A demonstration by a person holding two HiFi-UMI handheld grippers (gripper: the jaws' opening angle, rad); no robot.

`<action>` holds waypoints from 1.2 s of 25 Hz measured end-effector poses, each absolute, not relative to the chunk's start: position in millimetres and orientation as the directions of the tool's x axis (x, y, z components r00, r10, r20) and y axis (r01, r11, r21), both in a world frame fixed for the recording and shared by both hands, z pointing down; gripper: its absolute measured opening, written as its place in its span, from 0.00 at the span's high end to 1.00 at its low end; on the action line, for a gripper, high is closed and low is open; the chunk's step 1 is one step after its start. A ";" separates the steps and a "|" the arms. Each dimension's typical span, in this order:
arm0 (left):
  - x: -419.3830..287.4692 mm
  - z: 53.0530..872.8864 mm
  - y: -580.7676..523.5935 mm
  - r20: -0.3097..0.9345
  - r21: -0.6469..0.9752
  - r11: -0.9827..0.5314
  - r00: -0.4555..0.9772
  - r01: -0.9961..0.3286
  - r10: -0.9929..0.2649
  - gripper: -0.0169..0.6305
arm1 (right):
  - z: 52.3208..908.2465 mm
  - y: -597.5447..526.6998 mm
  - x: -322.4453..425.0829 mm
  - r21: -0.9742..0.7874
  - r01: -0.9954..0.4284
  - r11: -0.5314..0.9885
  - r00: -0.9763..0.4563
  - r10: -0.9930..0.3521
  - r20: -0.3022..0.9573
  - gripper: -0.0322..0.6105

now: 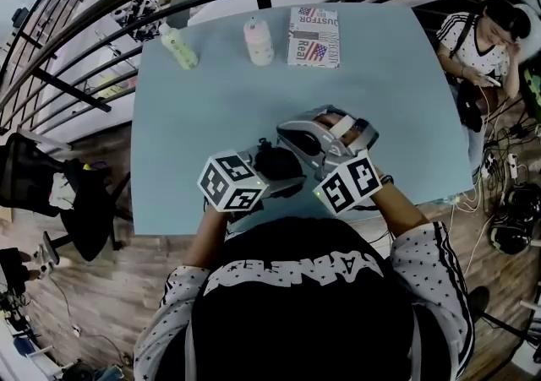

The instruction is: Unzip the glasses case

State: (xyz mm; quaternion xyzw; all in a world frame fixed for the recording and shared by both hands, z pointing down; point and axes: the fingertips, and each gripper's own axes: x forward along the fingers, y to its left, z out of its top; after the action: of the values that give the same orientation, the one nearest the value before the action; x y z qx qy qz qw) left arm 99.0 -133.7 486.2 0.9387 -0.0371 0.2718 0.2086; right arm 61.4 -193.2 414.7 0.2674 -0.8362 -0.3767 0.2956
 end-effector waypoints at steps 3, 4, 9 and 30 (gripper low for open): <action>94.5 475.4 -144.8 0.477 0.359 -0.907 0.879 -0.223 -0.027 0.97 | 405.7 -195.3 68.5 0.717 -0.355 0.600 -0.685 -0.689 0.237 0.94; 92.2 471.3 -149.4 0.461 0.348 -0.906 0.886 -0.239 -0.056 0.97 | 402.7 -195.8 71.0 0.686 -0.399 0.608 -0.685 -0.695 0.217 0.94; 79.5 451.6 -167.3 0.392 0.267 -0.907 0.896 -0.325 -0.206 0.97 | 391.9 -198.1 86.3 0.486 -0.599 0.636 -0.674 -0.729 0.123 0.94; 41.2 430.9 -211.8 0.168 0.284 -0.806 0.854 -0.520 -0.492 0.97 | 428.0 -218.4 113.7 -0.170 -0.784 0.597 -0.611 -0.790 0.044 0.94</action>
State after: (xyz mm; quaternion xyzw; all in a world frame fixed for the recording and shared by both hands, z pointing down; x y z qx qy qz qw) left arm 41.2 -211.8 430.9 0.9492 -0.2663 0.0432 0.1618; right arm 113.7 -218.4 428.0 0.4406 -0.8934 0.0863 -0.0177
